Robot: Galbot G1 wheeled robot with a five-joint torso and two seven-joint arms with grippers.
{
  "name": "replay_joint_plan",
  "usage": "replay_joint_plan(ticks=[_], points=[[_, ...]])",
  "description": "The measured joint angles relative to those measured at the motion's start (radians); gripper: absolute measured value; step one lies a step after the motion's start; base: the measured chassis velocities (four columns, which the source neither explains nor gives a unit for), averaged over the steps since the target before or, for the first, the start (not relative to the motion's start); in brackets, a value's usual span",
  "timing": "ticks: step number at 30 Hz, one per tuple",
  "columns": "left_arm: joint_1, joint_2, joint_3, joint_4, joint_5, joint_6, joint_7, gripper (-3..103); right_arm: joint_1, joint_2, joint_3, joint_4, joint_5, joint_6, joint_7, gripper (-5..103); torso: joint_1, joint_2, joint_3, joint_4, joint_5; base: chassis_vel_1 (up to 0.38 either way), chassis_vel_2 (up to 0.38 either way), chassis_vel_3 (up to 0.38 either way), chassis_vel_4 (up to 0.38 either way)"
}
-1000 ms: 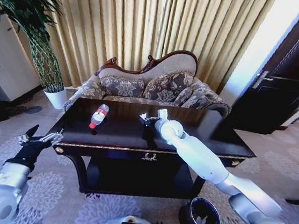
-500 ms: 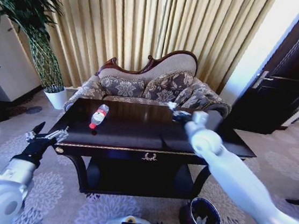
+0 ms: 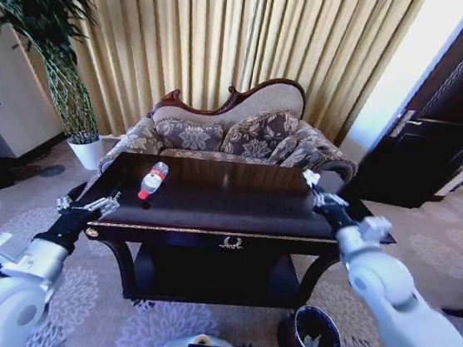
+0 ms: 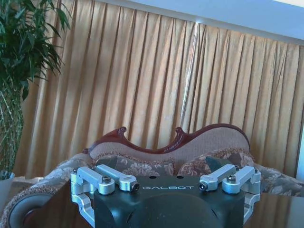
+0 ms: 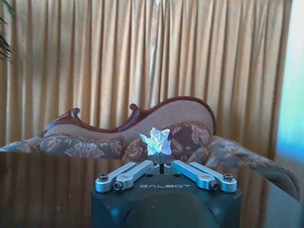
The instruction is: Move to the front of the table and place the trash on the table into the trash bin.
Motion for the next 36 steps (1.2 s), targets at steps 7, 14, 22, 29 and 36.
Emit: replay_joint_plan(ticks=[7,14,22,29,36], points=[[0.006,0.004,0.002,0.000,-0.003,0.018,-0.005,100,-0.095,0.049,0.042,0.033,-0.019,0.020,0.000,0,0.000,0.000,0.000,-0.0001,0.0001,0.000,0.000,0.000,0.000],[0.010,0.012,-0.005,0.000,-0.007,0.022,-0.006,100,-0.083,0.058,0.038,0.076,-0.002,0.007,0.010,0,0.000,0.000,0.000,0.0000,0.0000,0.000,0.000,0.000,0.000],[0.014,0.012,0.000,0.000,-0.006,0.030,-0.008,100,-0.065,0.059,0.019,0.084,0.004,-0.005,0.014,0,0.000,0.000,0.000,-0.0002,0.0001,0.005,-0.006,-0.006,0.004],[0.014,0.020,-0.013,0.000,0.000,0.115,-0.055,100,-0.055,0.059,0.013,0.078,0.003,-0.007,0.014,0,0.000,0.000,0.000,-0.0001,0.0000,0.063,-0.070,-0.062,0.061],[0.013,0.033,-0.026,0.000,0.039,0.128,-0.065,100,-0.049,0.059,0.007,0.069,0.001,-0.007,0.014,0,0.000,0.000,0.000,-0.0002,0.0002,0.089,-0.096,-0.095,0.091]])
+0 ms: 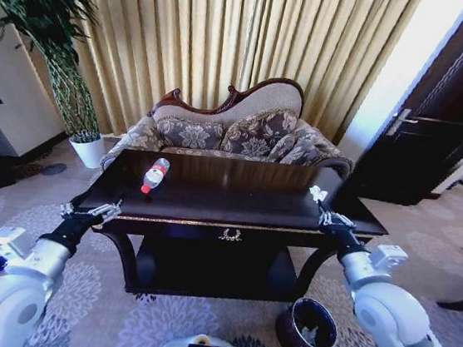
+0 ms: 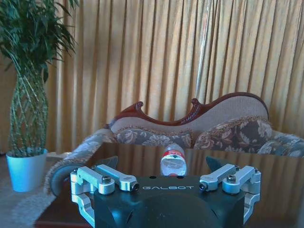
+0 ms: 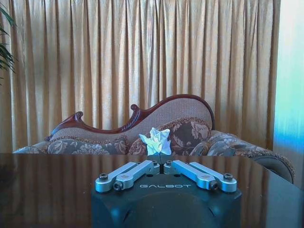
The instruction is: Move to the front of the table and place the trash on the table into the trash bin.
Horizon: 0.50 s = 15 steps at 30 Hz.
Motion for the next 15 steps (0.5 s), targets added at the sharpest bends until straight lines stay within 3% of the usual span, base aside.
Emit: replay_joint_plan(ticks=[15], points=[[0.004,0.015,-0.020,0.000,0.038,-0.023,0.040,100,0.017,0.022,-0.039,-0.021,-0.045,0.001,-0.004,0,0.000,0.000,0.000,0.0001,-0.0001,0.068,-0.062,-0.064,0.067]])
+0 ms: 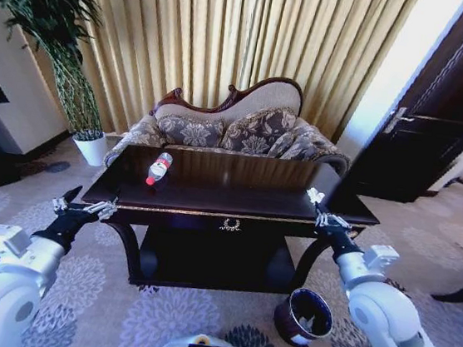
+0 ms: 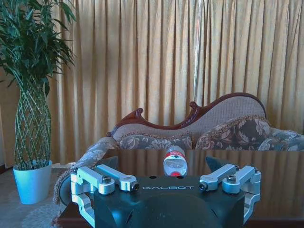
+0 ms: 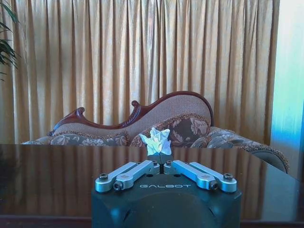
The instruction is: Move to the front of the table and place the trash on the table into the trash bin.
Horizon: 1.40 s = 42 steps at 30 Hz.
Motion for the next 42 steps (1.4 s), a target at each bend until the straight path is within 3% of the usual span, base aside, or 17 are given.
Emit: replay_joint_plan(ticks=[14,21,27,28,31,36,42], points=[[0.001,-0.008,0.008,0.000,-0.001,-0.007,0.005,100,0.021,0.020,-0.039,-0.039,-0.059,0.018,-0.001,0,0.000,0.000,0.000,-0.0001,0.0000,0.113,-0.107,-0.115,0.104],[0.017,-0.016,0.017,0.000,0.007,-0.026,0.019,100,0.028,0.042,-0.085,-0.179,-0.116,0.023,-0.005,0,0.000,0.000,0.000,0.0000,0.0002,0.029,-0.024,-0.027,0.030],[0.012,-0.026,0.020,0.000,0.007,-0.036,0.020,100,0.028,0.066,-0.130,-0.415,-0.128,-0.012,-0.005,0,0.000,0.000,0.000,-0.0002,0.0001,0.000,0.000,0.000,0.000],[0.013,-0.031,0.015,0.000,0.006,-0.039,0.020,100,0.052,0.075,-0.158,-0.527,-0.137,-0.016,-0.004,0,0.000,0.000,0.000,-0.0005,0.0001,0.000,0.000,0.000,0.000],[0.015,-0.034,0.012,0.000,0.006,-0.041,0.020,100,0.074,0.080,-0.178,-0.596,-0.144,-0.014,-0.005,0,0.000,0.000,0.000,-0.0002,0.0005,0.000,0.000,0.000,0.000],[0.025,-0.043,-0.001,0.000,0.005,-0.051,0.022,100,0.229,0.110,-0.254,-0.909,-0.199,-0.004,-0.015,0,0.000,0.000,0.000,0.0001,0.0005,0.000,0.000,0.000,0.000],[0.034,-0.043,-0.027,0.000,-0.004,-0.060,0.024,100,0.328,0.120,-0.287,-1.116,-0.266,0.004,-0.039,0,0.000,0.000,0.000,0.0000,0.0001,0.000,0.000,0.000,0.000]])
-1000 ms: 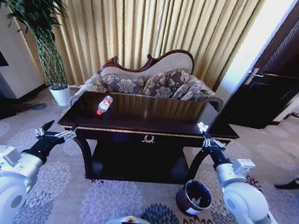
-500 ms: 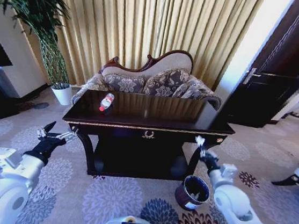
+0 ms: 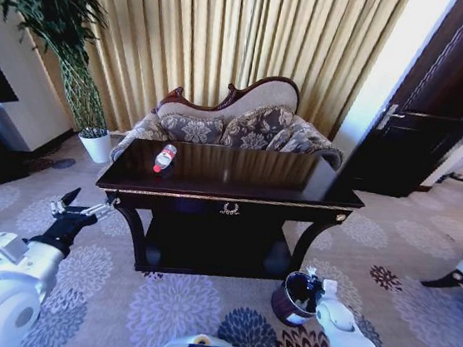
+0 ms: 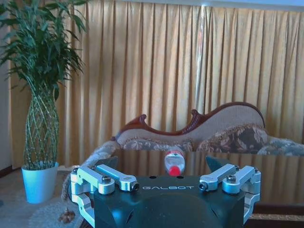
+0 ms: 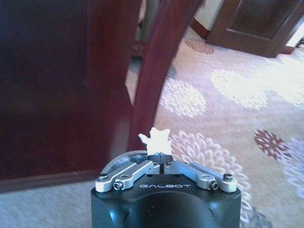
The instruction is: Move to the front of the table and place the trash on the table into the trash bin.
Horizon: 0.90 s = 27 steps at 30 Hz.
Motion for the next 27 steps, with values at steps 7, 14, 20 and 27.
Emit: replay_joint_plan(ticks=[7,14,20,27], points=[[0.001,-0.002,-0.013,0.000,-0.011,-0.002,0.001,100,0.074,0.003,-0.004,-0.207,-0.052,0.022,-0.027,0,0.000,0.000,0.000,-0.0003,0.0000,0.000,0.000,0.000,0.000],[-0.002,-0.003,-0.007,0.000,-0.012,-0.002,0.001,100,0.099,0.013,0.003,-0.265,-0.089,0.033,-0.035,1,0.000,0.000,0.000,-0.0002,0.0000,0.000,0.000,0.000,0.000],[-0.001,-0.003,-0.006,0.000,-0.012,-0.002,0.004,100,0.103,0.027,0.007,-0.248,-0.107,0.033,-0.033,22,0.000,0.000,0.000,0.0001,0.0000,0.000,0.000,0.000,0.000],[-0.001,-0.006,-0.009,0.000,-0.012,-0.003,0.006,100,0.095,0.029,0.013,-0.220,-0.110,0.033,-0.030,50,0.000,0.000,0.000,-0.0001,-0.0001,0.000,0.000,0.000,0.000]])
